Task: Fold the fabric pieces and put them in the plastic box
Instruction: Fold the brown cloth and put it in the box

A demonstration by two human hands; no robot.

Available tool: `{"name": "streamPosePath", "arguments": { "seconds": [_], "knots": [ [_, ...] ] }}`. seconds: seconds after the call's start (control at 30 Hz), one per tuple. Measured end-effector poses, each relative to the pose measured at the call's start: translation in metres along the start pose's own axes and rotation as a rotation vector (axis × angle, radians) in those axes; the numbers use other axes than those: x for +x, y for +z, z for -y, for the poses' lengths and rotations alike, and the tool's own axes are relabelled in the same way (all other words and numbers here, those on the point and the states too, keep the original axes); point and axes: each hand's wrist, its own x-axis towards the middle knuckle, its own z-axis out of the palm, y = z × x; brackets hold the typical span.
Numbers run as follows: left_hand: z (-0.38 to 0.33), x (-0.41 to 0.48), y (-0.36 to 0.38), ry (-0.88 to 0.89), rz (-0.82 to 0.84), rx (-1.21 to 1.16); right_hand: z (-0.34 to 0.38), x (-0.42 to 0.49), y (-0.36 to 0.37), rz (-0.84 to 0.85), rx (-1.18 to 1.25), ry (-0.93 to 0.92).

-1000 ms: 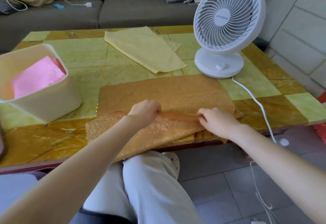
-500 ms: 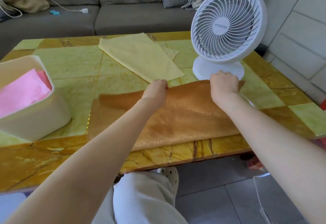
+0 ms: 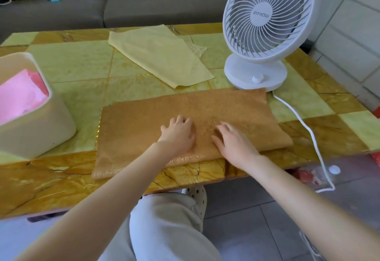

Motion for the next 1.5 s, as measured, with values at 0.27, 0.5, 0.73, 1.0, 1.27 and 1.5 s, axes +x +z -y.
{"name": "streamPosePath", "arguments": {
  "seconds": [0.27, 0.5, 0.73, 1.0, 1.27, 1.5],
  "knots": [
    [0.032, -0.055, 0.005, 0.049, 0.052, 0.018, 0.026, -0.030, 0.009, -0.021, -0.234, -0.044],
    [0.097, -0.073, -0.018, -0.258, -0.089, -0.223, 0.046, 0.009, -0.011, 0.032, -0.044, -0.104],
    [0.158, -0.083, -0.026, -0.618, -0.136, -0.223, 0.074, 0.080, -0.008, 0.114, 0.023, -0.094],
    [0.170, -0.073, -0.027, -0.729, -0.102, -0.326, 0.082, 0.117, 0.000, 0.169, -0.088, -0.073],
    [0.167, -0.070, -0.025, -0.710, -0.114, -0.322, 0.083, 0.127, -0.003, 0.212, -0.171, -0.062],
    [0.176, -0.068, -0.027, -0.632, -0.032, -0.418, 0.080, 0.129, -0.006, 0.268, -0.116, -0.016]
  ]
}}
